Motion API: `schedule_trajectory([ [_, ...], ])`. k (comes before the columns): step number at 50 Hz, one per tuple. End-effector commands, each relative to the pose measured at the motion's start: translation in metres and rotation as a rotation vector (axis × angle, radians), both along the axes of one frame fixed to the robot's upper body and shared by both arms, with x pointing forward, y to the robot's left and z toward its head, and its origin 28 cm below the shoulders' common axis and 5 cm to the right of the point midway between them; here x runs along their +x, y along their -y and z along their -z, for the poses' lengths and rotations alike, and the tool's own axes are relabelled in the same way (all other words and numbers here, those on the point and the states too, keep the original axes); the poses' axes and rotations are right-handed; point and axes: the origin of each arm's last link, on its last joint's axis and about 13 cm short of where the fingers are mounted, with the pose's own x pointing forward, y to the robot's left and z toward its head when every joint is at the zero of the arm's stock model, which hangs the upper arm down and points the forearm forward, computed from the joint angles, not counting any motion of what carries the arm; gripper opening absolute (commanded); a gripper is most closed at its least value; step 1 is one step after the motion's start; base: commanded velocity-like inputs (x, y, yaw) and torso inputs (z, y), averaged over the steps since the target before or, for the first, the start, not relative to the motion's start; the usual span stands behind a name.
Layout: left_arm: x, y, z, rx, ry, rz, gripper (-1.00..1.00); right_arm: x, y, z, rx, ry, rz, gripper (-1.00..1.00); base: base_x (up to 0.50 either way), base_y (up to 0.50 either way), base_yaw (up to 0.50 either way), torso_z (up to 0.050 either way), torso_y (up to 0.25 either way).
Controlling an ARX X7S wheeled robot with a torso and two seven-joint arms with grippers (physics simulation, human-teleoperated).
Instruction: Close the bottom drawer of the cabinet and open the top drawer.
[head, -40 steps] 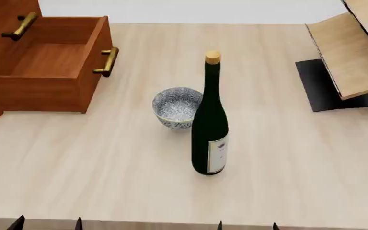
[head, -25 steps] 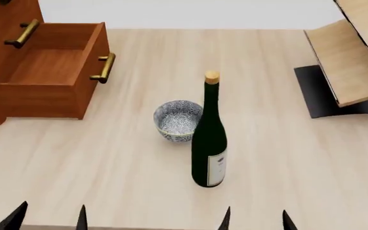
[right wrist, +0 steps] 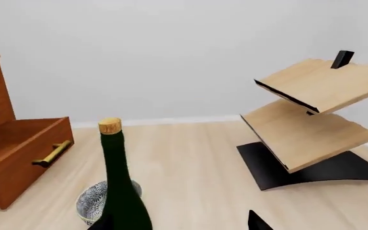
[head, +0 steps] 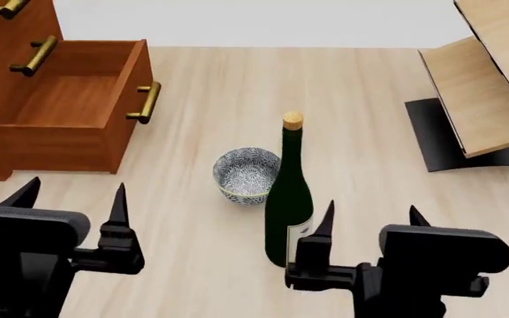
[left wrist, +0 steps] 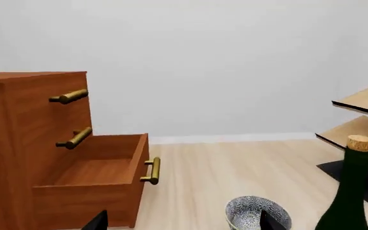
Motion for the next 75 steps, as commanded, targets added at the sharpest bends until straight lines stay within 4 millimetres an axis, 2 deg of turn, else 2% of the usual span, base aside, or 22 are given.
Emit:
schedule_trajectory([
  [1,0.005,0.002,-0.018,-0.014,0.02,0.008,1.0,0.004,0.001,-0.013,0.035,-0.015,-0.022,1.0,0.0,0.0,0.0,0.0,0.0],
  [3,0.005,0.002,-0.018,-0.014,0.02,0.008,1.0,0.004,0.001,-0.013,0.035,-0.015,-0.022,1.0,0.0,0.0,0.0,0.0,0.0],
  [4,0.001,-0.003,-0.024,-0.078,0.154,0.084,1.0,0.003,0.002,-0.015,0.007,-0.001,-0.019,1.0,0.0,0.0,0.0,0.0,0.0],
  [6,0.012,-0.013,-0.019,0.082,0.175,-0.101,1.0,0.001,0.002,-0.02,0.022,0.015,-0.022,1.0,0.0,0.0,0.0,0.0,0.0],
  [7,0.017,-0.019,-0.02,-0.033,0.074,-0.126,1.0,0.0,0.002,-0.022,0.019,0.017,-0.015,1.0,0.0,0.0,0.0,0.0,0.0],
  [8,0.017,-0.024,-0.022,-0.112,0.073,-0.121,1.0,-0.001,0.001,-0.023,0.018,0.022,-0.014,1.0,0.0,0.0,0.0,0.0,0.0],
  [9,0.017,-0.032,-0.026,-0.141,0.133,-0.142,1.0,-0.002,0.001,-0.024,0.02,0.031,-0.018,1.0,0.0,0.0,0.0,0.0,0.0],
  [10,0.018,-0.036,-0.026,-0.118,0.143,-0.19,1.0,-0.003,0.001,-0.024,0.021,0.032,-0.019,1.0,0.0,0.0,0.0,0.0,0.0],
  [14,0.017,-0.064,-0.032,-0.227,0.202,-0.414,1.0,-0.005,0.0,-0.025,0.007,0.042,-0.016,1.0,0.0,0.0,0.0,0.0,0.0],
  [15,0.016,-0.068,-0.042,-0.281,0.186,-0.42,1.0,-0.006,0.0,-0.026,-0.01,0.052,-0.011,1.0,0.0,0.0,0.0,0.0,0.0],
  [17,0.014,-0.076,-0.034,-0.336,0.188,-0.448,1.0,-0.007,0.0,-0.027,-0.005,0.054,-0.013,1.0,0.0,0.0,0.0,0.0,0.0],
  [19,0.012,-0.083,-0.036,-0.391,0.227,-0.466,1.0,-0.008,0.0,-0.027,-0.01,0.055,-0.013,1.0,0.0,0.0,0.0,0.0,0.0],
  [20,0.011,-0.087,-0.044,-0.398,0.248,-0.491,1.0,-0.008,0.0,-0.027,-0.022,0.053,-0.004,1.0,0.0,0.0,0.0,0.0,0.0],
  [22,0.01,-0.091,-0.037,-0.42,0.274,-0.54,1.0,-0.01,-0.001,-0.028,-0.03,0.064,0.001,1.0,0.0,0.0,0.0,0.0,0.0],
  [24,0.007,-0.098,-0.047,-0.495,0.299,-0.603,1.0,-0.011,-0.001,-0.029,-0.02,0.067,-0.008,1.0,0.0,0.0,0.0,0.0,0.0],
  [36,-0.015,-0.114,-0.049,-0.66,0.493,-0.853,1.0,-0.009,-0.002,-0.027,-0.019,0.059,-0.002,1.0,0.0,0.0,0.0,0.0,0.0],
  [41,-0.021,-0.114,-0.051,-0.655,0.53,-0.918,1.0,-0.012,-0.004,-0.029,-0.016,0.059,-0.007,1.0,0.0,0.0,0.0,0.0,0.0],
  [50,-0.025,-0.117,-0.051,-0.673,0.605,-0.907,1.0,-0.012,-0.004,-0.033,-0.026,0.079,-0.014,1.0,0.0,0.0,0.0,0.006,0.002],
  [56,-0.026,-0.115,-0.054,-0.664,0.639,-0.806,1.0,-0.012,-0.004,-0.032,-0.031,0.085,-0.018,1.0,0.0,0.0,0.0,0.046,0.021],
  [68,-0.024,-0.115,-0.052,-0.653,0.615,-0.864,1.0,-0.014,-0.005,-0.032,-0.032,0.106,-0.027,1.0,0.0,0.0,0.0,0.05,0.021],
  [70,-0.024,-0.116,-0.051,-0.69,0.616,-0.863,1.0,-0.015,-0.005,-0.032,-0.09,0.116,-0.029,1.0,0.0,0.0,0.0,0.014,0.0],
  [75,-0.023,-0.115,-0.052,-0.648,0.609,-0.883,1.0,-0.015,-0.004,-0.032,-0.071,0.115,-0.025,1.0,0.02,0.03,0.0,0.0,0.0],
])
